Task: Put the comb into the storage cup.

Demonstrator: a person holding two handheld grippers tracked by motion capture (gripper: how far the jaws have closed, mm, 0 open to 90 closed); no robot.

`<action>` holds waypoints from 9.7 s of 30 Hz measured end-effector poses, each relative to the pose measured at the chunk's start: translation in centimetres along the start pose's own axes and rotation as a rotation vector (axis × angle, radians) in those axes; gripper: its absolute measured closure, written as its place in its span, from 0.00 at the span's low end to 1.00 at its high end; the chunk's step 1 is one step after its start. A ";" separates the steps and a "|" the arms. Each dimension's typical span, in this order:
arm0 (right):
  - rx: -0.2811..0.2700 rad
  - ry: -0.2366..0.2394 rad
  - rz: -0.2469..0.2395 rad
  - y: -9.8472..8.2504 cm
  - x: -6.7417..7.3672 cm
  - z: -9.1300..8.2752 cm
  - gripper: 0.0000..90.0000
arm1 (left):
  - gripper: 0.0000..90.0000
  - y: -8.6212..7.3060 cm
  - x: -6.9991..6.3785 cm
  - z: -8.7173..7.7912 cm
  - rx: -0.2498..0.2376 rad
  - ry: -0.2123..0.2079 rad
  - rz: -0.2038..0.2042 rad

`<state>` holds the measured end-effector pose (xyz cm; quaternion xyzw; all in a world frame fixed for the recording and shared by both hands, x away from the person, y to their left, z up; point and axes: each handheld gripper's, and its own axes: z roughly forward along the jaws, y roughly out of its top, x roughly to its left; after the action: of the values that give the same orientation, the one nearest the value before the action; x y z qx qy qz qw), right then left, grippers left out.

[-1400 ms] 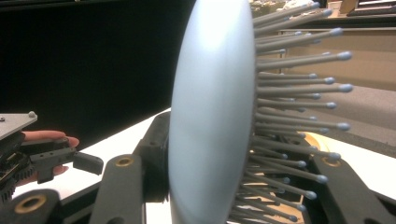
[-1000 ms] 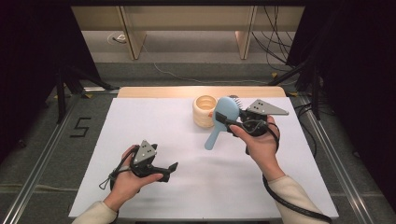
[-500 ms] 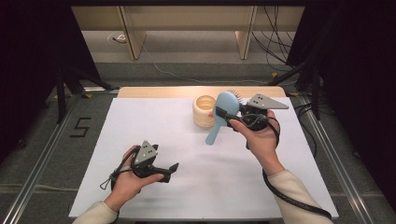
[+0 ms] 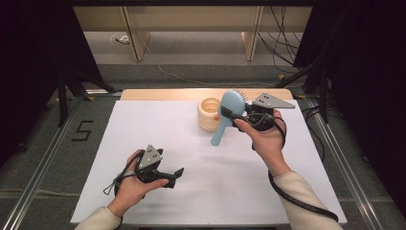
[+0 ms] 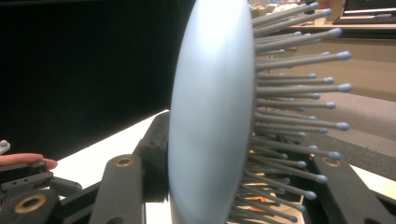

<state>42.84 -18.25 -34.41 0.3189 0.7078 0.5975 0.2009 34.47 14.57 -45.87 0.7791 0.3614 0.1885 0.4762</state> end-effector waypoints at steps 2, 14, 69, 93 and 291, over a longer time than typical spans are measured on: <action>-0.002 -0.001 -0.007 0.1 0.0 0.1 0.56 | 0.00 0.0 0.0 0.0 0.001 0.001 0.000; -0.005 -0.012 -0.005 0.6 -0.3 0.3 0.56 | 0.00 0.0 0.0 0.0 0.001 0.000 -0.001; -0.027 -0.065 -0.015 3.0 -1.5 1.8 0.56 | 0.00 0.1 0.0 0.0 0.000 0.003 -0.002; -0.029 -0.080 -0.007 3.6 -2.1 2.7 0.56 | 0.00 0.1 0.1 0.0 0.000 0.000 -0.006; 0.008 -0.249 0.033 3.3 -5.9 10.8 0.56 | 0.00 0.1 -0.1 0.2 -0.001 -0.013 -0.018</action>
<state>54.93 -14.34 -34.03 0.4030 0.6743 0.5537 0.2762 34.62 14.35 -45.89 0.7769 0.3650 0.1793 0.4807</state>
